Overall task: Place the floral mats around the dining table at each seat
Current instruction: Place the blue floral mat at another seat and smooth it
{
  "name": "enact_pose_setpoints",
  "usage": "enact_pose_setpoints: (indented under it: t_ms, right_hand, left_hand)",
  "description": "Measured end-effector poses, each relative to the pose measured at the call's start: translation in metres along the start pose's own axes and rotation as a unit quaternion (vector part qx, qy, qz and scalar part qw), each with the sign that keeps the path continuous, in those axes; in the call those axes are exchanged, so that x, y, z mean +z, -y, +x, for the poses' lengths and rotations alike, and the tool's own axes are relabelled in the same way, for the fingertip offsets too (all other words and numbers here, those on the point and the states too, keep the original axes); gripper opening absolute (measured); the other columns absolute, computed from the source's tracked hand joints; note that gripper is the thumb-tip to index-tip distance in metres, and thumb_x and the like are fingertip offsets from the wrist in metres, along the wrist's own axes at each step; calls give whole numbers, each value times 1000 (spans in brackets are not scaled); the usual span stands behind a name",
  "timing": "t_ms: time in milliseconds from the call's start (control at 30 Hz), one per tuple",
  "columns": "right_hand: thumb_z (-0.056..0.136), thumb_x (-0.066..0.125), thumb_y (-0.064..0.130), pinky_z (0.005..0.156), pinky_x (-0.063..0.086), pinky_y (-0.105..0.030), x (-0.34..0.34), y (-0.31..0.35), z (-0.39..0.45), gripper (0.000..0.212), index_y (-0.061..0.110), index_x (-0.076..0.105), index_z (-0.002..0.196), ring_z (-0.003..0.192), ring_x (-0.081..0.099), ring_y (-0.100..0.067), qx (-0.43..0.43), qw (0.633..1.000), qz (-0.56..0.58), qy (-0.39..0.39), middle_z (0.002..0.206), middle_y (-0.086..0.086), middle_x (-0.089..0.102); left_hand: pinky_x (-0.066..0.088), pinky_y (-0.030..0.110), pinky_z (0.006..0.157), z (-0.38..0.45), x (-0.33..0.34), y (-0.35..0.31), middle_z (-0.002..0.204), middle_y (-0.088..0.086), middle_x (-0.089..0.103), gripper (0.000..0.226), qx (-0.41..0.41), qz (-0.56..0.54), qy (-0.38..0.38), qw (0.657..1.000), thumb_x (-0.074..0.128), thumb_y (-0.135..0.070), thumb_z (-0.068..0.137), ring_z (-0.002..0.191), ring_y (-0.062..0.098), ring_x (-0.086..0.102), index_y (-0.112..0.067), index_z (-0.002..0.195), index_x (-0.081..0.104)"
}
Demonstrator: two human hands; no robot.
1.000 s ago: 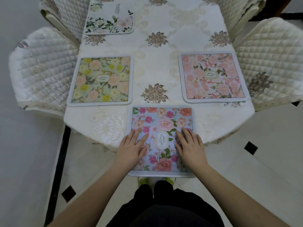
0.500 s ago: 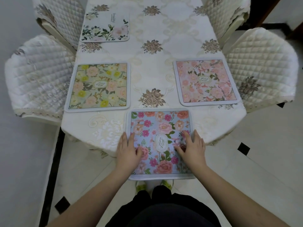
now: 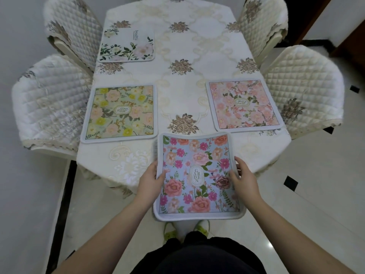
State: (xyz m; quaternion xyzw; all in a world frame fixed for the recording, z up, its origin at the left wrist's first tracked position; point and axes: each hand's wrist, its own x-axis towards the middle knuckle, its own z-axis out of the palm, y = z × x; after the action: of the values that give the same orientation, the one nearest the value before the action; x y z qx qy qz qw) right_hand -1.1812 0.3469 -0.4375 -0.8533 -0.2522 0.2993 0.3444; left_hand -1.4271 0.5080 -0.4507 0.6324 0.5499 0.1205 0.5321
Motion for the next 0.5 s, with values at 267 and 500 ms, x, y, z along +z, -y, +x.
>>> enact_pose_setpoints:
  t_ms: [267, 500]
  right_hand:
    - [98, 54, 26, 61, 48, -19, -9, 10, -15, 46, 30, 43, 143, 87, 61, 1, -9, 999, 14, -32, 115, 5, 65]
    - [96, 59, 23, 61, 44, -16, -40, 5, -41, 53, 30, 41, 145, 84, 58, 6, 3, 993, 30, -112, 98, 18, 60]
  left_hand:
    - [58, 36, 84, -4, -10, -16, 118, -7, 70, 43, 50, 7, -7, 999, 60, -35, 97, 101, 14, 69, -29, 138, 47]
    - [60, 23, 69, -3, -4, -57, 104, -18, 70, 44, 111, -40, 31, 992, 63, -34, 96, 85, -1, 71, -35, 136, 47]
